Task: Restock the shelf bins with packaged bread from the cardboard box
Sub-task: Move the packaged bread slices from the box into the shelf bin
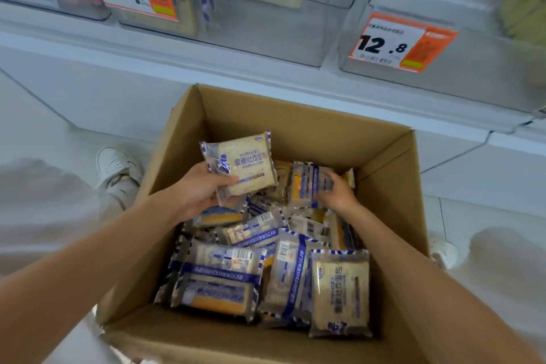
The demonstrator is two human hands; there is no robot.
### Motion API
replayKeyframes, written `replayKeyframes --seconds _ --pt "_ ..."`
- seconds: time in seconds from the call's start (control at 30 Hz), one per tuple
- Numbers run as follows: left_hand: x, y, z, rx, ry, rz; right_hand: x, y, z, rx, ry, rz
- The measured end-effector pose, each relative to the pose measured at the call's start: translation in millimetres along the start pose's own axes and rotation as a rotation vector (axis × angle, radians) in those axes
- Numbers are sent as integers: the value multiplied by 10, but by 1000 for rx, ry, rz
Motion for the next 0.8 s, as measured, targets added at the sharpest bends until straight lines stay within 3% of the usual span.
replayKeyframes --seconds 0.17,0.33,0.5,0.6,0.7,0.8 --pt "117 -45 7 42 -44 39 -45 18 72 73 -67 81" --pt "21 -135 127 185 -177 42 -217 190 -666 172 123 165" --pt "-178 -441 104 133 -168 -92 -569 -33 -1651 556 200 -78" --pt "-299 -497 166 38 -166 -108 -691 -57 -1912 481 278 -107" --pt "-408 -433 362 48 -271 -59 -752 -50 -1973 399 340 -141" --pt "-490 -392 503 9 -274 -109 -785 161 -2071 231 413 -33"
Point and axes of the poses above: each hand's wrist, its own x-axis towards the middle knuckle, its own y-axis out of the back of the hand, z = x × y, the point moved 9 cm from there along x, towards the middle knuckle, and after that the axes turned 11 degrees about y, right-handed, at the moved point
